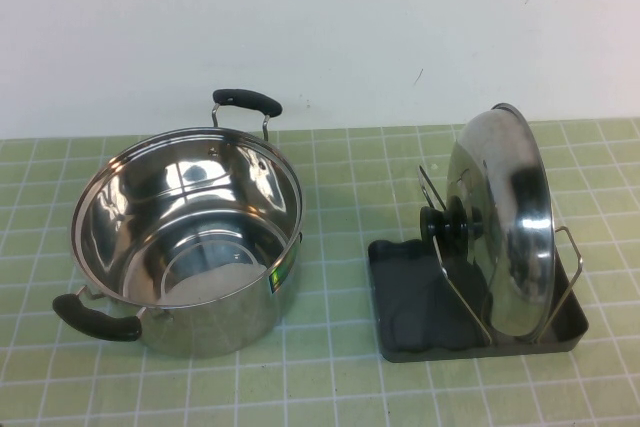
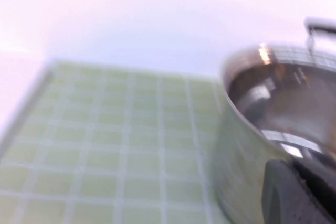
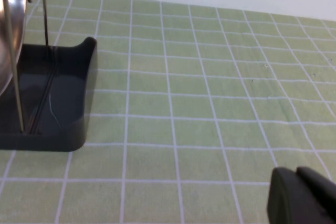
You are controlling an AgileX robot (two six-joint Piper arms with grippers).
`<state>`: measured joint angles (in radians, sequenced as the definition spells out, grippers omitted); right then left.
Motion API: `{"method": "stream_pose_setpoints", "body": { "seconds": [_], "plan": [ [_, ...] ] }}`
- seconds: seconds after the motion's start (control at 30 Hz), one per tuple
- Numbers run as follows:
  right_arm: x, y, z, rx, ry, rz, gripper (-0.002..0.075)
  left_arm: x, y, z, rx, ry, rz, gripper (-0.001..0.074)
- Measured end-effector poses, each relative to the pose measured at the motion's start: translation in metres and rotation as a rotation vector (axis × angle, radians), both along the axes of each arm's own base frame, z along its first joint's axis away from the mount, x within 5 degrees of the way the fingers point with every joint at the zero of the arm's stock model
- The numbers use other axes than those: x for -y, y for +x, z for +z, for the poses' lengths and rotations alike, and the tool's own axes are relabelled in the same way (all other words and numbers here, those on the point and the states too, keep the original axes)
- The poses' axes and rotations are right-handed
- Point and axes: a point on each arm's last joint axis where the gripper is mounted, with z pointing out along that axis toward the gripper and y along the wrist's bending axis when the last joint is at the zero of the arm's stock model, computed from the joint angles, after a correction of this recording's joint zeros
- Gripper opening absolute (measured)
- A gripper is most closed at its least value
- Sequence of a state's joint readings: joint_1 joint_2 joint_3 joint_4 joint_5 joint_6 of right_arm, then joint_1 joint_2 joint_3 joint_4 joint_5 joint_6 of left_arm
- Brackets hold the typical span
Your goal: Put pot lid on rack
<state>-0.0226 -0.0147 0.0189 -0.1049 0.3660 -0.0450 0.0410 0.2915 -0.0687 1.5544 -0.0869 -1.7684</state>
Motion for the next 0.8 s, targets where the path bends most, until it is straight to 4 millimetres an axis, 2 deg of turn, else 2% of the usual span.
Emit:
{"method": "stream_pose_setpoints", "body": {
  "seconds": [0.13,0.33,0.5,0.67,0.8],
  "plan": [
    [0.0,0.0,0.0,0.0,0.0,0.0,-0.0001,-0.008,-0.01,0.001,0.08,-0.04,0.097,-0.0001],
    [0.0,0.0,0.0,0.0,0.0,0.0,-0.0001,-0.014,-0.016,-0.007,0.058,-0.083,0.167,-0.0001],
    [0.0,0.0,0.0,0.0,0.004,-0.001,-0.0001,-0.009,-0.02,-0.015,-0.004,-0.022,0.102,-0.0001],
    [0.0,0.0,0.0,0.0,0.004,-0.001,-0.0001,-0.001,-0.024,-0.035,-0.088,0.027,0.003,-0.0001],
    [0.0,0.0,0.0,0.0,0.006,-0.002,-0.0001,0.002,-0.024,-0.036,-0.089,0.011,-0.019,-0.0001]
  ]
}}
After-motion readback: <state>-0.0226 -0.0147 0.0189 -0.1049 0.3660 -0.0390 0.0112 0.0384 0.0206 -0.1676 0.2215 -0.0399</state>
